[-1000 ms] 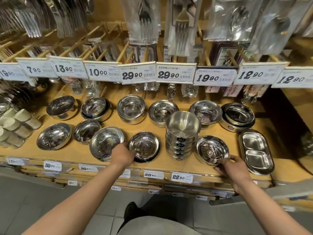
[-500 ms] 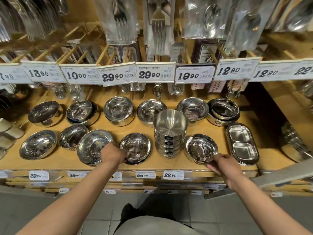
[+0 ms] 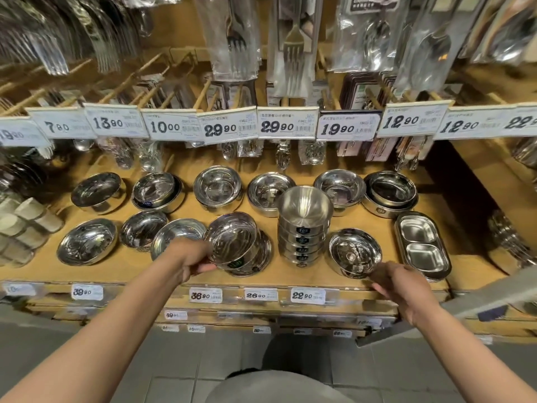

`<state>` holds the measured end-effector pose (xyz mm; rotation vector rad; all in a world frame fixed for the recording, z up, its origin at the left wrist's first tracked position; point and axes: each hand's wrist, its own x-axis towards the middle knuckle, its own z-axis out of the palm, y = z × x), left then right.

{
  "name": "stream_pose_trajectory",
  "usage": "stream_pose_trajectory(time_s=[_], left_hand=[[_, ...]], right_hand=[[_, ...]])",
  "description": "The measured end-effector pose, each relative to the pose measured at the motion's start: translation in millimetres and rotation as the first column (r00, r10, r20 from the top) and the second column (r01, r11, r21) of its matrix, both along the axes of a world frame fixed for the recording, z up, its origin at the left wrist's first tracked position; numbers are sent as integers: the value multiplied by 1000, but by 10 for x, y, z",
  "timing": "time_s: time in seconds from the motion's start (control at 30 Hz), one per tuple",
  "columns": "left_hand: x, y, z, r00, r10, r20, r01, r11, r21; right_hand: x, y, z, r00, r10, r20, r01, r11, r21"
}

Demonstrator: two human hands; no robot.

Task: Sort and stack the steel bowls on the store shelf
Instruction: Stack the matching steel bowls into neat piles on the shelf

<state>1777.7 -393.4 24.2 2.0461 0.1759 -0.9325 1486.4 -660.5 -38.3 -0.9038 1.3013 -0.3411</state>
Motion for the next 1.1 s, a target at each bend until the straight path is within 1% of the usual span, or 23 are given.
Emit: stream_pose_trajectory(time_s=[0.07, 0.13, 0.2, 0.23, 0.3, 0.4, 0.47, 0.53, 0.6, 0.7, 0.77, 0.87, 0.97, 1.03, 1.1], left_hand=[[4, 26, 136, 1000, -24, 2, 24, 999, -40], [-41, 33, 269, 999, -46, 1, 46, 992, -114], [-134, 14, 395, 992, -126, 11, 127, 984, -125], [-195, -5, 449, 986, -165, 3, 164, 978, -130], [-333, -87, 534, 978, -205, -36, 195, 962, -190], [-578, -284, 594, 954, -299, -32, 284, 930, -233], [-804, -418, 612, 936, -350, -45, 328, 910, -255], [-1033, -567, 557, 940, -339, -31, 318, 908, -274], [-1254, -747, 481, 954, -298, -13, 283, 918, -278], [-1514, -1064, 336, 980, -199, 0, 190, 936, -295], [-1679, -1290, 256, 989, -145, 2, 140, 947, -288], [-1861, -1609, 160, 991, -125, 50, 134, 956, -262], [-1906, -1863, 85, 996, -78, 41, 87, 948, -307], [-1915, -1909, 47, 997, -53, 51, 66, 949, -308], [-1937, -1876, -23, 997, -53, 60, 67, 959, -275]], right_hand=[[-10, 71, 94, 1000, -29, 8, 29, 999, -26], [-20, 186, 218, 999, -46, 14, 47, 998, -51], [-39, 329, 348, 999, -35, 16, 36, 996, -79], [-54, 382, 412, 1000, -16, 16, 18, 995, -98], [-74, 438, 551, 999, 24, 40, -18, 991, -134], [-79, 424, 713, 989, 93, 113, -75, 985, -156], [-91, 425, 774, 970, 166, 177, -141, 979, -144], [-116, 408, 793, 938, 249, 241, -224, 966, -125], [-168, 325, 791, 908, 320, 269, -297, 947, -124], [-286, 95, 733, 866, 440, 237, -405, 896, -183], [-373, -102, 658, 865, 473, 166, -434, 873, -223], [-456, -424, 536, 886, 458, 73, -429, 868, -249], [-443, -738, 464, 895, 444, 35, -422, 871, -251], [-344, -890, 401, 913, 408, 9, -392, 883, -258], [-208, -980, 327, 919, 393, -29, -387, 885, -260]])
